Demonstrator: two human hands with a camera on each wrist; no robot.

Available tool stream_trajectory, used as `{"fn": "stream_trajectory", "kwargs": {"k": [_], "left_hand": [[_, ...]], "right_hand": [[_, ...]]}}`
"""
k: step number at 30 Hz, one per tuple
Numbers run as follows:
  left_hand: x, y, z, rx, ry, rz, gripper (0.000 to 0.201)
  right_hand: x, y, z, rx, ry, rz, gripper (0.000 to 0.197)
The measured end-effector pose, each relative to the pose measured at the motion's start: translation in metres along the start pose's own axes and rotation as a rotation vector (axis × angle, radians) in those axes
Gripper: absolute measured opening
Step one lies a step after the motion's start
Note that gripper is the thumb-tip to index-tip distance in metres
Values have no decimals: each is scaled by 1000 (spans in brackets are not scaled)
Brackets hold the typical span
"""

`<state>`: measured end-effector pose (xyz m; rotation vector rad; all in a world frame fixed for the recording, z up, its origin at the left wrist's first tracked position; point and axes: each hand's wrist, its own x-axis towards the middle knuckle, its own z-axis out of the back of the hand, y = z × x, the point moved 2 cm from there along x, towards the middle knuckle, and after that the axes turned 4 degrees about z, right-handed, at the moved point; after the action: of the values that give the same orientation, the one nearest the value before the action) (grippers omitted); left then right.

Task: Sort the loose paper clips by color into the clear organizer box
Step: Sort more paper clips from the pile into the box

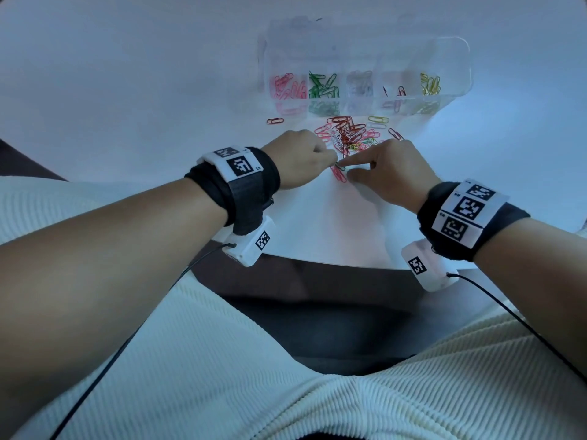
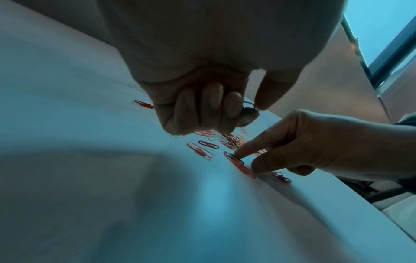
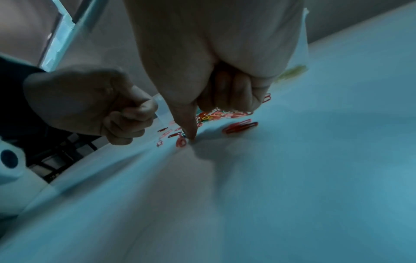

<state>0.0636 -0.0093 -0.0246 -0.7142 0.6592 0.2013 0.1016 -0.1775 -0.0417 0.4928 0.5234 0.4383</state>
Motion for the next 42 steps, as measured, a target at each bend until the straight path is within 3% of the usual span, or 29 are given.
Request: {"fn": "stream_trajectory", "kwargs": {"k": [3, 8, 13, 18, 22, 27, 34, 36, 40, 42], "left_hand": [[1, 4, -2, 90, 1, 57, 35], [-1, 4, -1, 104, 41, 94, 20], [-5, 2, 0, 99, 59, 95, 28], [-6, -1, 0, 66, 80, 120, 23], [-5, -1, 2, 52, 66, 123, 26], [-5, 0, 3, 49, 41, 104, 30], [-3, 0, 4, 93, -2, 69, 18], [-3, -1, 6, 92, -14, 52, 21], [-5, -1, 12, 29, -32, 40, 26], [-4, -3, 14, -27, -36, 32, 24]], "right_hand": [[2, -1, -1, -65, -36, 27, 17], [3, -1, 1, -141, -54, -13, 21], [4, -2, 1, -217, -52, -37, 14], [1, -6, -4, -235, 18, -96, 22], [-2, -1, -1, -231, -47, -46, 27], [2, 1, 3, -244, -17, -82, 15], [0, 0, 2, -146, 53, -136, 32], [1, 0, 8, -25, 79, -155, 31], [1, 7, 29, 697, 57, -348, 15], [1, 12, 39, 887, 12, -399, 13]]}}
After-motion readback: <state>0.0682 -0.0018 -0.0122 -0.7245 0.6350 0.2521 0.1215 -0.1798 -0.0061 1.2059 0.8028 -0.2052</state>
